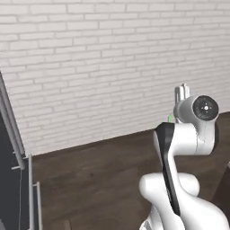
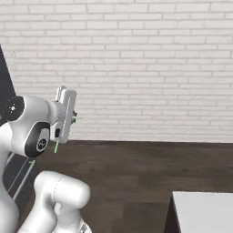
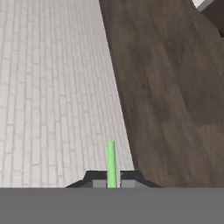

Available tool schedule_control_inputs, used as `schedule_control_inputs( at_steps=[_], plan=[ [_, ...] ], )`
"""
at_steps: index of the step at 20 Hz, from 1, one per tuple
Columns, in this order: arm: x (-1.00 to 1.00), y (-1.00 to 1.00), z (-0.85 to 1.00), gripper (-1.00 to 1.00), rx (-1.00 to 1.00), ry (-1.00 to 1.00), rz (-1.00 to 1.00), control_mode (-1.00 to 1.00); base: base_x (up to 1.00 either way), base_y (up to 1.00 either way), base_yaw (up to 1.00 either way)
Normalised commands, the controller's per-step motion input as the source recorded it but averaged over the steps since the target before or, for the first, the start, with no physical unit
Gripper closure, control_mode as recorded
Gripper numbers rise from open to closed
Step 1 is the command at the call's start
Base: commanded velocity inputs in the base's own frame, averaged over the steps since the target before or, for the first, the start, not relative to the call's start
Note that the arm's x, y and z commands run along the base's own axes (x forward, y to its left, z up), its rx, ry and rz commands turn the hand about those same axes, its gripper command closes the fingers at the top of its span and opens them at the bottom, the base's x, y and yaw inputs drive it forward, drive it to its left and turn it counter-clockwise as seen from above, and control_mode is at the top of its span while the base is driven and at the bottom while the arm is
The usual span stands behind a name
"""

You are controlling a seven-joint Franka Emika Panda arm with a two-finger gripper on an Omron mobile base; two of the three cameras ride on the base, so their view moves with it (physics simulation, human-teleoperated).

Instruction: Take a straw from the drawer in front and place it inside the glass cup on the dining counter.

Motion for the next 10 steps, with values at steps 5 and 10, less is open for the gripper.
schedule_control_inputs(
  at_steps=[5, 10],
  plan=[
    [0.00, 0.00, 0.00, 1.00, 0.00, 0.00, 0.00, 1.00, 1.00, 0.00, -0.49],
    [0.00, 0.00, 0.00, 1.00, 0.00, 0.00, 0.00, 1.00, 1.00, 0.00, -0.53]
  ],
)
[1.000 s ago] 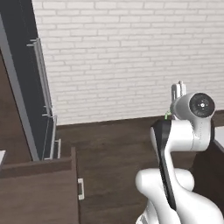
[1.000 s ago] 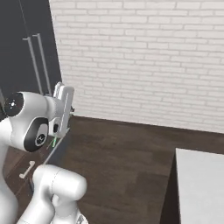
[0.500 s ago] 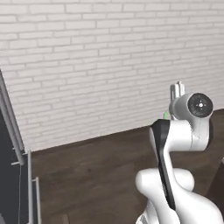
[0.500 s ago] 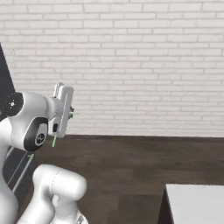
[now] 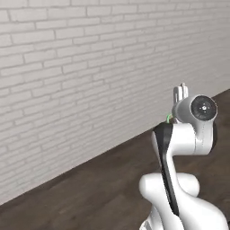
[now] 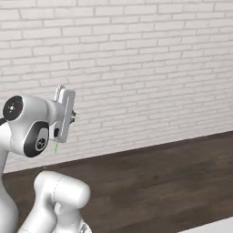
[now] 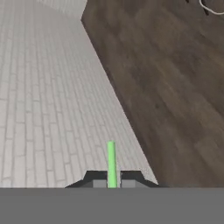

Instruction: Take a straw from the drawer in front and place it inside the glass cup on the dining counter.

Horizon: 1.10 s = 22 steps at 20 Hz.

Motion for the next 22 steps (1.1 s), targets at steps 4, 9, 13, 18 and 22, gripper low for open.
schedule_control_inputs(
  at_steps=[4, 9, 13, 18, 22],
  plan=[
    [0.00, 0.00, 0.00, 1.00, 0.00, 0.00, 0.00, 1.00, 1.00, 0.00, -0.54],
    [0.00, 0.00, 0.00, 1.00, 0.00, 0.00, 0.00, 1.00, 0.94, -0.02, -0.56],
    [0.00, 0.00, 0.00, 1.00, 0.00, 0.00, 0.00, 1.00, 0.74, -0.10, -0.55],
    [0.00, 0.00, 0.00, 1.00, 0.00, 0.00, 0.00, 1.00, 0.57, -0.06, -0.56],
    [0.00, 0.00, 0.00, 1.00, 0.00, 0.00, 0.00, 1.00, 0.56, 0.00, -0.53]
  ],
)
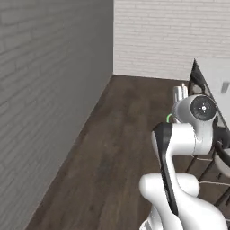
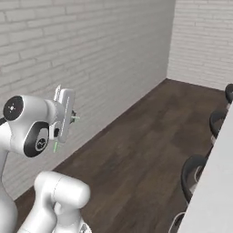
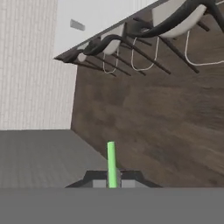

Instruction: Take a straw from the drawer in front and place it inside the glass cup on the dining counter.

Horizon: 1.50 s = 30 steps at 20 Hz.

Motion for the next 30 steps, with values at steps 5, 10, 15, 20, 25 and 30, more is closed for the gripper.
schedule_control_inputs(
  at_steps=[5, 10, 15, 20, 25, 30],
  plan=[
    [0.00, 0.00, 0.00, 1.00, 0.00, 0.00, 0.00, 1.00, 0.74, 0.03, -0.53],
    [0.00, 0.00, 0.00, 1.00, 0.00, 0.00, 0.00, 1.00, 0.91, 0.12, -0.57],
    [0.00, 0.00, 0.00, 1.00, 0.00, 0.00, 0.00, 1.00, 0.81, 0.35, -0.58],
    [0.00, 0.00, 0.00, 1.00, 0.00, 0.00, 0.00, 1.00, 0.55, 0.58, -0.51],
    [0.00, 0.00, 0.00, 1.00, 0.00, 0.00, 0.00, 1.00, 0.47, 0.63, -0.44],
    [0.00, 0.00, 0.00, 1.00, 0.00, 0.00, 0.00, 1.00, 0.61, 0.61, -0.45]
  ],
)
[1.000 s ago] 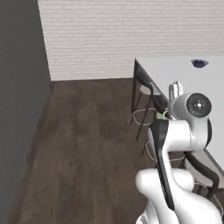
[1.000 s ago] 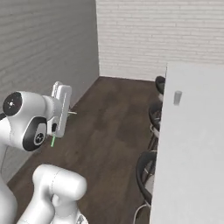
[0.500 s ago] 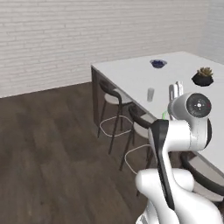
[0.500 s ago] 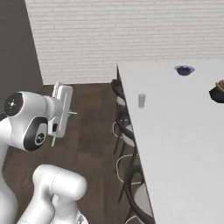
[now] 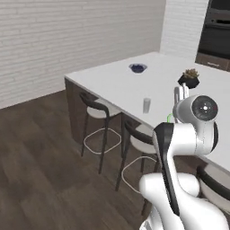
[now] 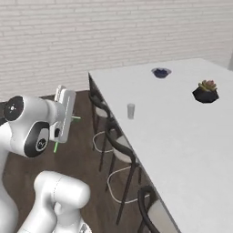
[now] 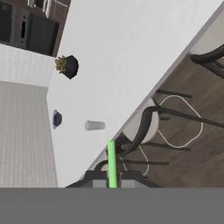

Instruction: Take a straw from the drawer in front and place it inside the glass cup on the dining counter.

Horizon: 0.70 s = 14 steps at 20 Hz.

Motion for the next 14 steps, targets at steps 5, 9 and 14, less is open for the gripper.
schedule_control_inputs(
  at_steps=[5, 9, 14],
  plan=[
    [0.00, 0.00, 0.00, 1.00, 0.00, 0.00, 0.00, 1.00, 0.49, 0.62, -0.43],
    [0.00, 0.00, 0.00, 1.00, 0.00, 0.00, 0.00, 1.00, 0.37, 0.62, -0.40],
    [0.00, 0.00, 0.00, 1.00, 0.00, 0.00, 0.00, 1.00, 0.33, 0.50, -0.39]
  ],
)
